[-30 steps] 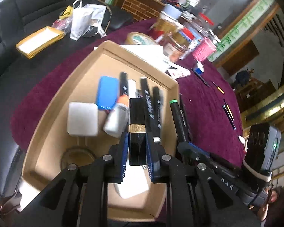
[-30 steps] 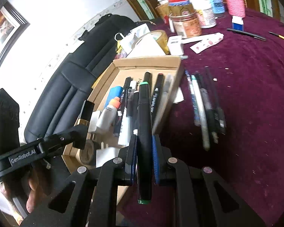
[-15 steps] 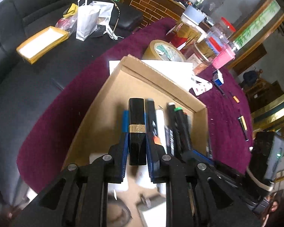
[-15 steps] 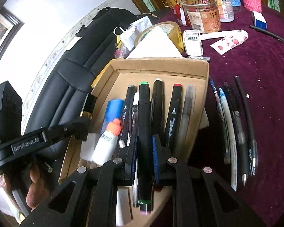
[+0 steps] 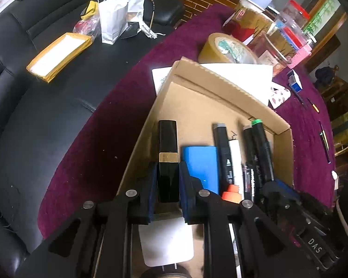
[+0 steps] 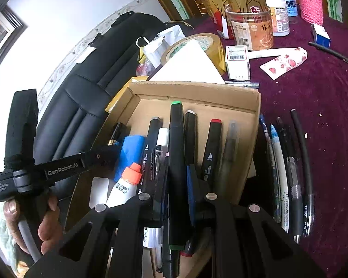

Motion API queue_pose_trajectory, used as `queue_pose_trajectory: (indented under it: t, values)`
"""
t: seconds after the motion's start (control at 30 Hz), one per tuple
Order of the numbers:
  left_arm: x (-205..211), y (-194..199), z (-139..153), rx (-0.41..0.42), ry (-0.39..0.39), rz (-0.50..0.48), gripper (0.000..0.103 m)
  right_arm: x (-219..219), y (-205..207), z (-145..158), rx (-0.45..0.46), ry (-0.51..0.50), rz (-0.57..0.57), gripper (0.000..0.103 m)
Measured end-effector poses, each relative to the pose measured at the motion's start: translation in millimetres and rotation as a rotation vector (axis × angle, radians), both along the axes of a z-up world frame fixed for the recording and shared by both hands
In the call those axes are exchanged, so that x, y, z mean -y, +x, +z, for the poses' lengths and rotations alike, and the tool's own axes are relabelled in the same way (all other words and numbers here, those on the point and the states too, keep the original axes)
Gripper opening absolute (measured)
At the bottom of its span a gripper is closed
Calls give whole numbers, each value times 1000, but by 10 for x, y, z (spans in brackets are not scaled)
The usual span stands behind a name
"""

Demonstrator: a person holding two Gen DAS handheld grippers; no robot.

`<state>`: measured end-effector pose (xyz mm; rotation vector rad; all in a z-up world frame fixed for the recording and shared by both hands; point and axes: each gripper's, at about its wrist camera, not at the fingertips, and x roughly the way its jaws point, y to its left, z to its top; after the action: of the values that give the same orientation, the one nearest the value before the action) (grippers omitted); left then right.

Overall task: Organize rigid objects
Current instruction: 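Open both grippers to release the tube and marker in the tray, then move both grippers back to the table and grasp a thin black pen with the right gripper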

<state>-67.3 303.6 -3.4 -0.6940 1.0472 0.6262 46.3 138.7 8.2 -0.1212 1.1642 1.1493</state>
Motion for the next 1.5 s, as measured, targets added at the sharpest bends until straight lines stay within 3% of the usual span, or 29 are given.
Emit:
queue_pose_trajectory:
  t: [0.2, 0.37, 0.43, 0.5, 0.7, 0.83, 0.93, 1.07, 1.23, 1.37, 1.5]
  values:
    - [-13, -31, -39, 15, -1, 9, 16, 7, 37, -19, -9, 1, -10, 14]
    - [16, -133, -11, 71, -18, 19, 25, 60, 69, -78, -56, 4, -14, 18]
    - [55, -192, 14, 106, -35, 28, 39, 116, 90, -57, -71, 32, -9, 34]
    - [144, -223, 63, 119, -26, 20, 48, 223, 109, 3, -84, 70, -21, 43]
    - [534, -354, 325, 200, 17, 31, 48, 774, 211, 303, -58, 186, -20, 44]
    - [1078, -212, 533, 256, 61, -79, 48, 1230, 515, 336, -24, 189, -75, 45]
    - [1507, 41, 608, 267, 82, -194, 48, 1375, 777, 212, -56, 165, -104, 45]
    - [1737, 213, 576, 262, 38, -241, 48, 1386, 937, -5, -73, 109, -160, 34]
    - [1842, 307, 490, 235, -1, -237, 48, 1193, 970, -178, -56, 11, -107, 19]
    - [1909, 281, 432, 225, -5, -235, 48, 1025, 995, -294, -55, -29, -88, 16]
    - [1950, 245, 409, 230, -11, -244, 48, 860, 950, -340, 17, -91, -69, 11]
